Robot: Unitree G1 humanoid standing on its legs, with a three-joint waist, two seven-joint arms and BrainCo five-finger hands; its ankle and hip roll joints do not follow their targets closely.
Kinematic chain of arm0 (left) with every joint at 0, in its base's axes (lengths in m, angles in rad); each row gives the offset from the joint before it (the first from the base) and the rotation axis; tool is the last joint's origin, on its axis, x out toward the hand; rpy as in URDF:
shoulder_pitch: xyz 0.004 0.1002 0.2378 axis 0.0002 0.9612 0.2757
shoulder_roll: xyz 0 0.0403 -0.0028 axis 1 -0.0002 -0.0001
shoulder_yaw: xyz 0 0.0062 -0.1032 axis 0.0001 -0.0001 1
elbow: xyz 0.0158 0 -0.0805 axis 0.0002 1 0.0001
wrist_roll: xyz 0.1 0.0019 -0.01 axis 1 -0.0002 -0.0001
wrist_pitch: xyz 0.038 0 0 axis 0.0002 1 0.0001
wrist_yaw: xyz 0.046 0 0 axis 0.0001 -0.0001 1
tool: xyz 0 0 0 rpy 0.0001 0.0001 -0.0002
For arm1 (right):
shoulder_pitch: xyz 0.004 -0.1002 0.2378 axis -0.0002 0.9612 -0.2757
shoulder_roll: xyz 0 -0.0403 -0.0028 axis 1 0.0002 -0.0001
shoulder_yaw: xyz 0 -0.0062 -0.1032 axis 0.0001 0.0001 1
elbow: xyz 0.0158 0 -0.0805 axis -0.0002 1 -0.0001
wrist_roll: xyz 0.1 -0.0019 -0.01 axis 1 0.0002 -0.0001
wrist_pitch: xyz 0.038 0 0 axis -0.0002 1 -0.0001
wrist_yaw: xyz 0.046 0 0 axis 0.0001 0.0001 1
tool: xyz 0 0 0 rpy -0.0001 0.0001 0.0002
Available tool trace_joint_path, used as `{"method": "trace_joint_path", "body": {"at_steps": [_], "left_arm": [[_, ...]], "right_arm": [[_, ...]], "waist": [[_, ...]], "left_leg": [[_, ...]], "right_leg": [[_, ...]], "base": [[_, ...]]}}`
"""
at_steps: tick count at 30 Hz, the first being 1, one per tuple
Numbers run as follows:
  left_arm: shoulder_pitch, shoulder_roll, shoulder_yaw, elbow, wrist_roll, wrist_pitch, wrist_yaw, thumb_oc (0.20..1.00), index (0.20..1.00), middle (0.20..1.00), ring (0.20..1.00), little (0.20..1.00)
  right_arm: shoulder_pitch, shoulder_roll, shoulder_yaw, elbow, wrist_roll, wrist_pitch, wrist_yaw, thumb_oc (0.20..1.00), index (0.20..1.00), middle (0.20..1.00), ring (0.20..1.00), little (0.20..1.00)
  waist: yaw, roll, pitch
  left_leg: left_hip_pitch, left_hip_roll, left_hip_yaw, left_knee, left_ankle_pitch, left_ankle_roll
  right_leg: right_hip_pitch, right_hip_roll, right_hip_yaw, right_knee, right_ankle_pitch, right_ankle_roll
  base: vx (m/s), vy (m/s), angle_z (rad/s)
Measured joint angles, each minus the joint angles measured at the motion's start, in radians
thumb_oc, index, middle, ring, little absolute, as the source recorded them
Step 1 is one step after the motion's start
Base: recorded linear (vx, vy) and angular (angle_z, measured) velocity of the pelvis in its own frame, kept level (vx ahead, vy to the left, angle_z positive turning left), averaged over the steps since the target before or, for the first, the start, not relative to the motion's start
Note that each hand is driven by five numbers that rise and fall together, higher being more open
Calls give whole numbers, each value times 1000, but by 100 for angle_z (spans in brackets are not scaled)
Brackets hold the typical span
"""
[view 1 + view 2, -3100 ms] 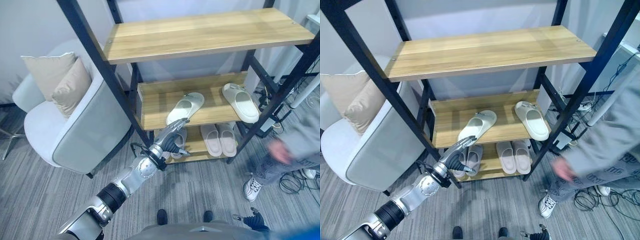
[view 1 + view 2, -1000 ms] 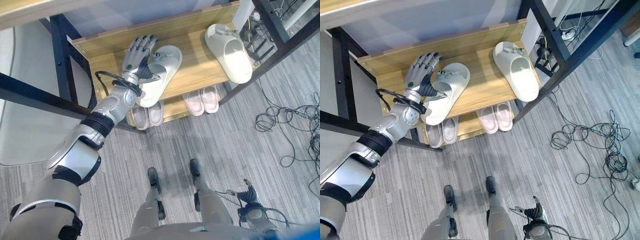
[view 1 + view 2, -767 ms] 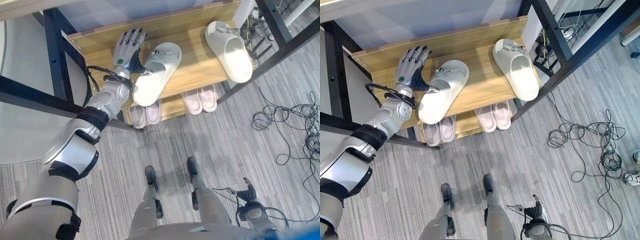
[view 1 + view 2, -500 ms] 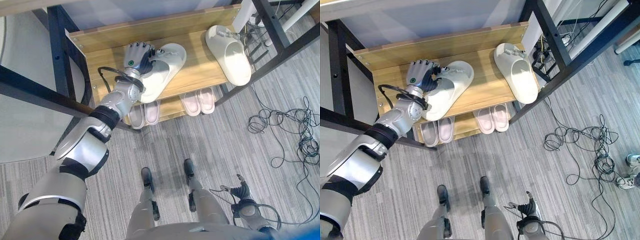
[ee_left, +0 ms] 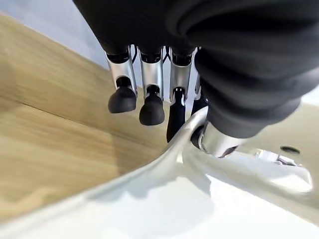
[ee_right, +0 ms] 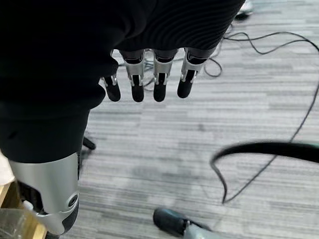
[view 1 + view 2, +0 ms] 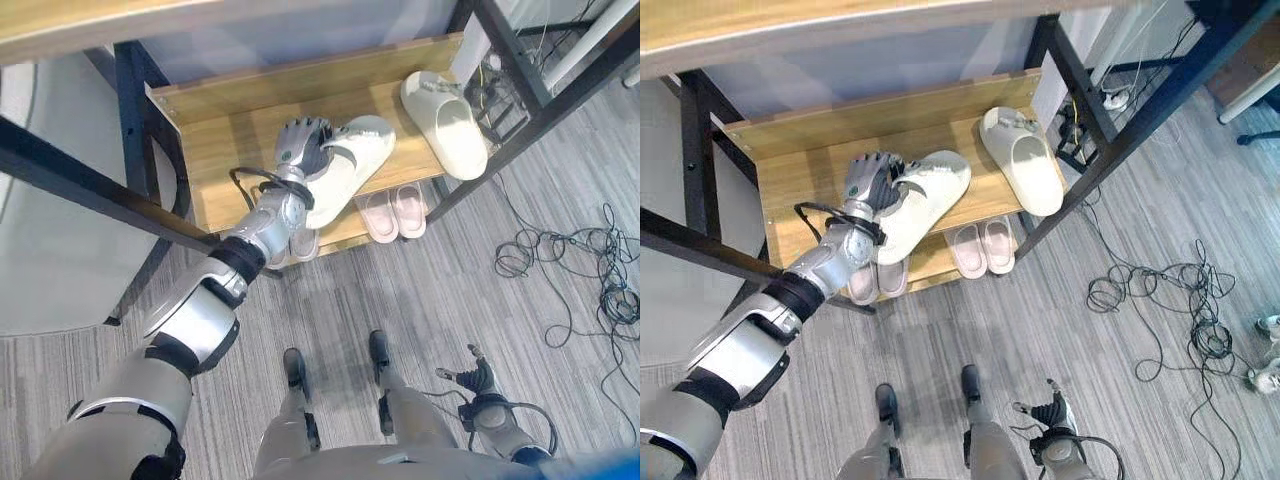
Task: Arrange the slippers neatly on the shoe rack.
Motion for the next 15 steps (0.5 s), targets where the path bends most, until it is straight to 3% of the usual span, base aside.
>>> {"method": "trace_joint_path", "body": {"at_steps": [3,5,8,10,11,12,13,14,15], "left_arm": [[80,26,52,-88,36,25,3,200,200,200,200,200],[192,100,59,-260,121,41,3,200,200,200,200,200],[285,91,91,-354,168,40,-1,200,200,200,200,200],[346,76,107,-370,185,43,-8,200,200,200,200,200],[381,78,110,-377,190,37,-15,200,200,200,200,200],[443,73,138,-403,192,27,-25,200,200,200,200,200],[482,68,138,-403,192,15,-34,200,200,200,200,200],[511,60,138,-403,192,9,-46,200,200,200,200,200],[516,60,148,-409,192,8,-49,200,200,200,200,200]], "right_arm": [[5,-2,-16,4,0,3,2,1000,1000,1000,1000,1000],[24,-3,-17,2,1,1,2,1000,1000,1000,1000,1000],[41,-7,-18,-15,1,3,5,1000,1000,1000,1000,1000],[52,0,-21,-29,1,0,4,1000,1000,1000,1000,1000],[44,0,-22,-34,-1,1,5,1000,1000,1000,1000,1000],[23,-5,-43,-46,-1,2,2,1000,1000,1000,1000,1000],[7,-11,-64,-33,-10,3,2,1000,1000,1000,1000,1000],[6,-28,-73,-27,-24,3,0,1000,1000,1000,1000,1000],[7,-27,-70,-26,-35,8,-1,1000,1000,1000,1000,1000]], "waist": [[19,24,-6],[13,25,-6],[73,28,-5],[79,3,11],[102,-5,11],[110,-41,32],[126,-69,47],[120,-54,45],[125,-27,53]], "left_leg": [[18,30,-25,0,13,-25],[54,51,-48,0,17,-39],[72,91,-71,24,21,-67],[58,91,-87,97,32,-78],[55,88,-89,135,29,-77],[-16,22,-150,292,-33,-89],[-25,-83,-203,323,-86,-54],[-22,-143,-212,292,-101,-29],[-16,-172,-199,254,-110,-13]], "right_leg": [[31,31,-26,0,0,-11],[77,53,-44,-3,-12,-28],[117,101,-71,8,-28,-55],[149,98,-101,0,-35,-93],[150,104,-96,20,-53,-118],[152,65,-79,46,-58,-139],[160,25,-54,38,-46,-129],[163,14,-59,24,-36,-117],[173,35,-64,11,-24,-122]], "base": [[56,-314,15],[13,-214,19],[-39,-259,20],[-75,-72,39],[-75,-34,23],[-23,-3,-14],[-14,13,-6],[35,66,-8],[73,61,6]]}}
